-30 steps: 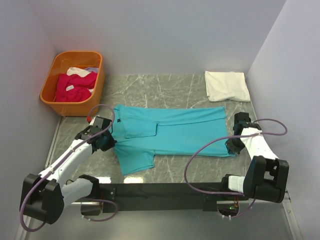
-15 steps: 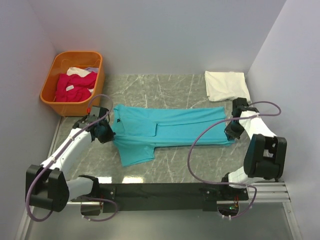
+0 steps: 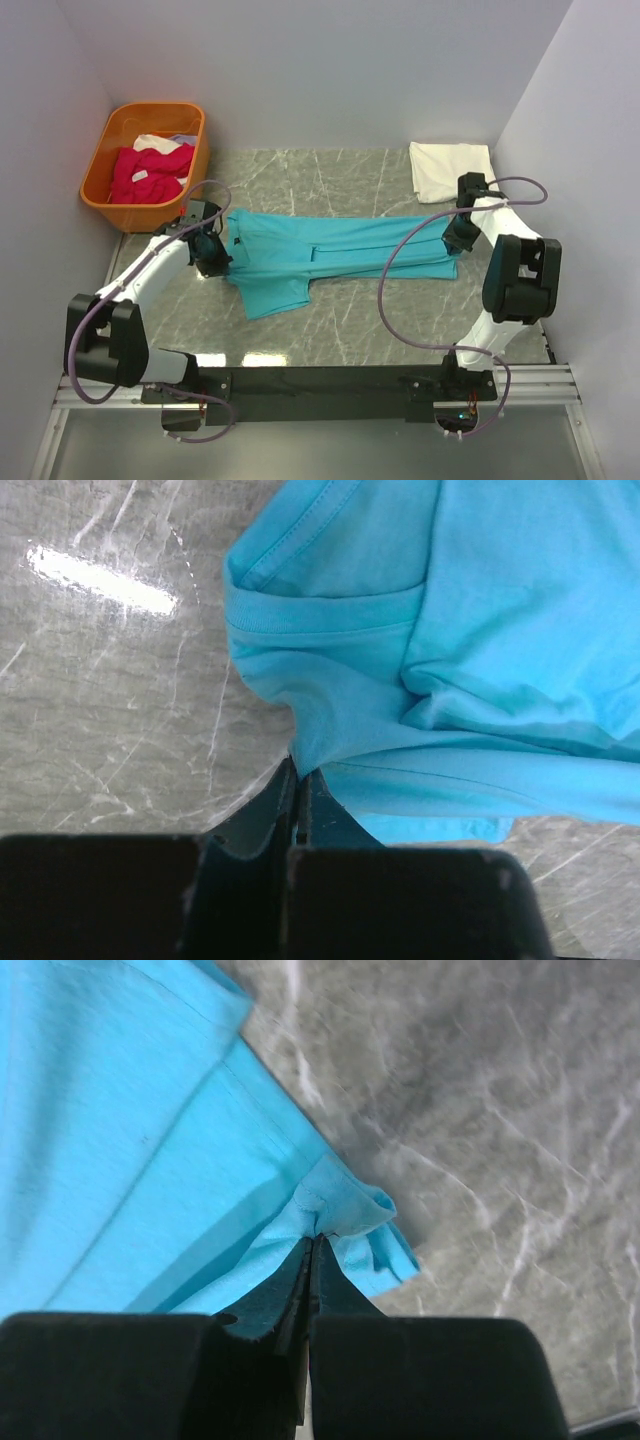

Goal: Fold and stack the t-shirts
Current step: Fold the tshirt

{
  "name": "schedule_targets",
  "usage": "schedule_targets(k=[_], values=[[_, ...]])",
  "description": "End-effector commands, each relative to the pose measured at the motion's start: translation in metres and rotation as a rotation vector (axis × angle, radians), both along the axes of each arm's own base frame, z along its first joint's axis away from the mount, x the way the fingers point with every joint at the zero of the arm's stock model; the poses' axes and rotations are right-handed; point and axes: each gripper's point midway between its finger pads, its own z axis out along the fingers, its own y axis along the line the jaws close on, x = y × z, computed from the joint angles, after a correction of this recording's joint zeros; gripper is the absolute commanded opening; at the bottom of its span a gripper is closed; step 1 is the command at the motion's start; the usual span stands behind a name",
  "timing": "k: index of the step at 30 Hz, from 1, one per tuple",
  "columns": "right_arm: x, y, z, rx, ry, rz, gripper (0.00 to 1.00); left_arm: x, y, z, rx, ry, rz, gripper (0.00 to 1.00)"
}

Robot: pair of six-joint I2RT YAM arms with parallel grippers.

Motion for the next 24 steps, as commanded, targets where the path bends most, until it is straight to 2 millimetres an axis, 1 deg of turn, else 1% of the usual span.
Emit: schedule_targets(k=[1,5,7,10,13,14,15,16,17,18,19,20,21,22,23,24], values=[[0.026,-0.003,0.005,-0.014,-0.056,0.017,0.00,0.012,0.008,0.005,0.032,-0.028,0.006,0.01],[0.032,-0.002,-0.002,-0.009,-0.053,0.018,0.00,0.019,0.008,0.001,0.038,-0.031,0.014,0.01],[0.035,-0.002,-0.007,-0.006,-0.052,0.019,0.03,0.022,0.008,0.001,0.039,-0.031,0.015,0.01],[0.041,0.001,-0.008,0.007,-0.071,0.028,0.08,0.024,0.008,-0.003,0.041,-0.027,0.017,0.01],[0.045,0.002,-0.007,0.012,-0.083,0.031,0.10,0.026,0.008,-0.002,0.039,-0.031,0.020,0.01],[0.047,0.004,-0.006,0.017,-0.090,0.034,0.12,0.027,0.007,0.000,0.036,-0.037,0.020,0.03],[0.049,0.004,-0.004,0.017,-0.102,0.036,0.21,0.027,0.007,0.001,0.035,-0.040,0.022,0.05],[0.050,0.006,-0.001,0.018,-0.113,0.037,0.25,0.029,0.007,0.005,0.033,-0.051,0.022,0.09],[0.051,0.010,0.003,0.020,-0.126,0.046,0.28,0.029,0.007,0.010,0.034,-0.066,0.024,0.19],[0.056,0.011,0.008,0.019,-0.158,0.054,0.35,0.030,0.008,0.013,0.034,-0.076,0.027,0.26],[0.057,0.014,0.019,0.016,-0.193,0.062,0.38,0.031,0.009,0.018,0.037,-0.090,0.034,0.33],[0.059,0.022,0.025,0.016,-0.213,0.082,0.41,0.031,0.010,0.027,0.037,-0.120,0.041,0.45],[0.062,0.027,0.032,0.026,-0.244,0.100,0.45,0.030,0.011,0.031,0.036,-0.133,0.045,0.51],[0.061,0.035,0.042,0.033,-0.275,0.137,0.47,0.027,0.011,0.035,0.032,-0.140,0.047,0.56],[0.060,0.052,0.044,0.051,-0.292,0.192,0.48,0.021,0.010,0.040,0.017,-0.159,0.044,0.66],[0.061,0.063,0.052,0.056,-0.316,0.232,0.49,0.019,0.009,0.046,0.007,-0.173,0.040,0.71]])
